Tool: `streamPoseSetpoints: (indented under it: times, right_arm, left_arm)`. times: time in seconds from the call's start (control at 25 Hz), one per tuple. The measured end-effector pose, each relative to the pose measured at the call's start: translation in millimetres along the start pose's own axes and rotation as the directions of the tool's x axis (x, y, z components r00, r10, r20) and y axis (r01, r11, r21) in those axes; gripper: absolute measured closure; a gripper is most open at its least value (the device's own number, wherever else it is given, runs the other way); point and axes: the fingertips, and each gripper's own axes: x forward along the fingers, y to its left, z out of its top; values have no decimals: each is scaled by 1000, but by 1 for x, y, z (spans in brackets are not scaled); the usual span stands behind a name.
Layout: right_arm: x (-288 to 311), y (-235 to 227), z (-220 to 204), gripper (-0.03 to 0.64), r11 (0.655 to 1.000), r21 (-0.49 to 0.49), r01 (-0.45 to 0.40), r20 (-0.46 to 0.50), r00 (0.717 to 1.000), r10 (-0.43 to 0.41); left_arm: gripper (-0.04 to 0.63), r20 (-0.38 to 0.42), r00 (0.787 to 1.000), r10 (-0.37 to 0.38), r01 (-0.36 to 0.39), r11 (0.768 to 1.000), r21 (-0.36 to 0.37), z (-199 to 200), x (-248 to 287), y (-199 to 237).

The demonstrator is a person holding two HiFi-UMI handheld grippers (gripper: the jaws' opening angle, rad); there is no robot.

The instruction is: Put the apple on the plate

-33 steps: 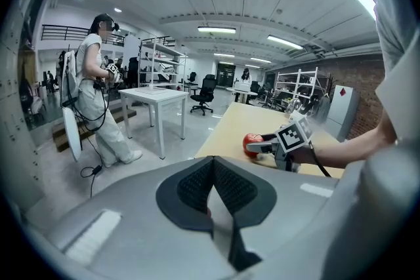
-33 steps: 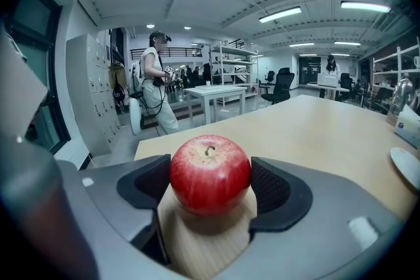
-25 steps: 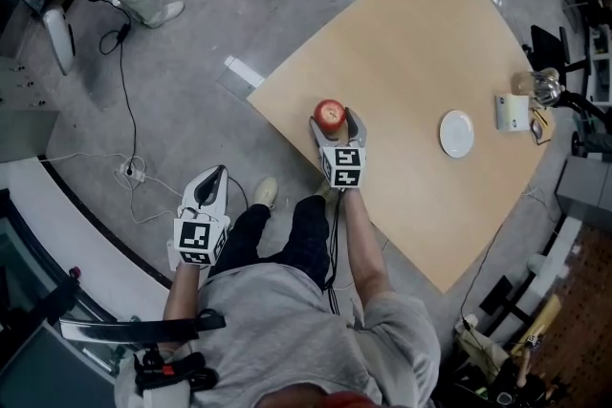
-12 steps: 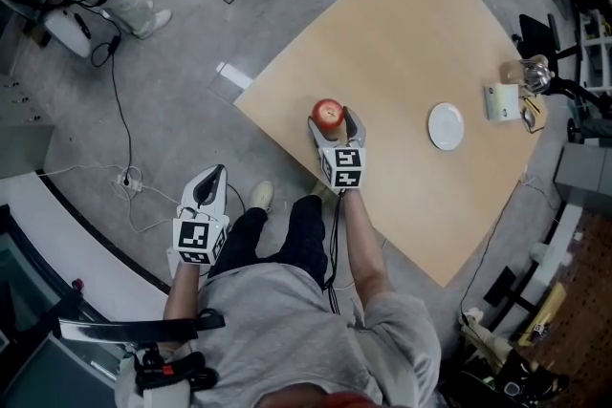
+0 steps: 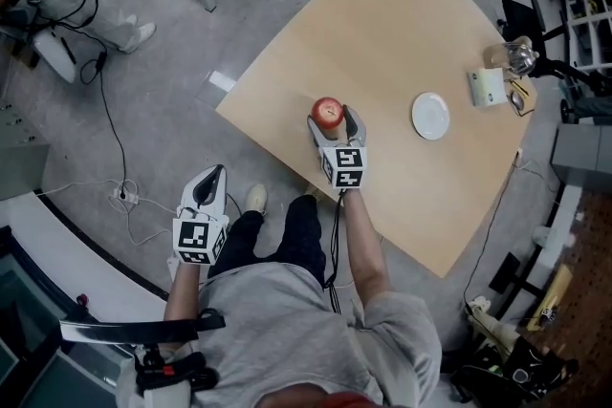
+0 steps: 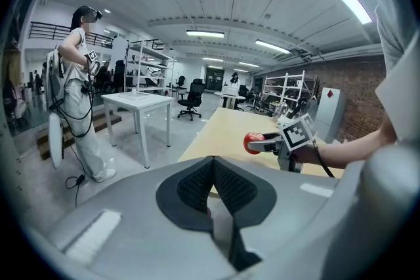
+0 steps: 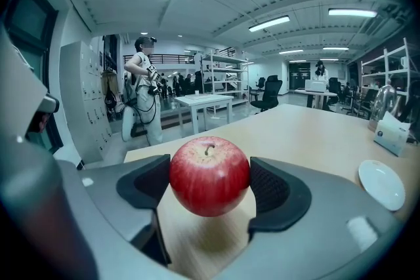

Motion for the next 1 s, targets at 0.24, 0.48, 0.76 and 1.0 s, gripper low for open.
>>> streamPoseSetpoints:
  times: [0.24, 0.48, 0.76, 1.0]
  right_arm:
    - [-11, -23, 2, 233, 999, 18, 30, 6, 1000, -30]
    - [-25, -49, 1, 233, 997, 36, 70, 13, 997, -70]
    - [-45, -82, 1, 233, 992, 57, 116, 21, 993, -118]
    - [-63, -113, -3, 233, 984, 76, 159, 21, 987, -161]
  left_arm:
    - [575, 1, 1000, -23, 23, 1000, 15, 9, 13, -15]
    - [575, 2, 998, -63, 63, 997, 41, 17, 27, -35]
    - [575, 0, 994, -106, 105, 993, 60, 27, 45, -62]
    - [575, -2, 990, -144, 144, 987, 75, 34, 61, -87]
